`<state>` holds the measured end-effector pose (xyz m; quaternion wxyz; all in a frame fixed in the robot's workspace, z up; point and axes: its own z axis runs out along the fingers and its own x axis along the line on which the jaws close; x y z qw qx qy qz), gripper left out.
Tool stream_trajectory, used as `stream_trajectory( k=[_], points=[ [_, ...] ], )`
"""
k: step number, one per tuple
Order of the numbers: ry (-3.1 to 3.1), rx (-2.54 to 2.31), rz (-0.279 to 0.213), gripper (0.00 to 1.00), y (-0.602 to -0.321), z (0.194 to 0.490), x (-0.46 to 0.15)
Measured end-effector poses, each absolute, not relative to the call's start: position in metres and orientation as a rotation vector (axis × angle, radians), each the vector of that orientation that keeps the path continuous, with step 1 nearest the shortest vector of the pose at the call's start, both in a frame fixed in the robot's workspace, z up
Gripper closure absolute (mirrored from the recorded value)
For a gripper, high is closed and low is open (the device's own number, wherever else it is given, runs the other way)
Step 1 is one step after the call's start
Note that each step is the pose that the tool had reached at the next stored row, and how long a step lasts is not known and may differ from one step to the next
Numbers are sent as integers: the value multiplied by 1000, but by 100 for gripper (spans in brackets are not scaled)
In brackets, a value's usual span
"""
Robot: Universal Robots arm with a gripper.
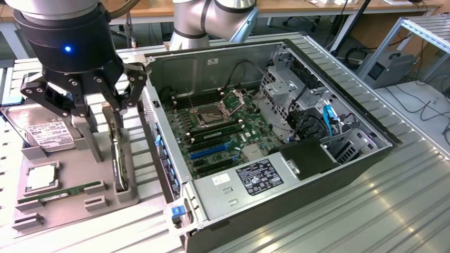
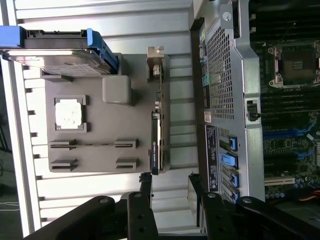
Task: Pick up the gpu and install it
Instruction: 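Pick up the gpu and move the gpu toward the slot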
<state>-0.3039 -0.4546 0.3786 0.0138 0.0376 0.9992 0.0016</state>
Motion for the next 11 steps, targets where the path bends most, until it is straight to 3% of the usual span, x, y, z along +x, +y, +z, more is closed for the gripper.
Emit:
stream_trajectory(
  k=[11],
  points=[
    [3112, 117, 5, 58, -455, 372, -304]
  ],
)
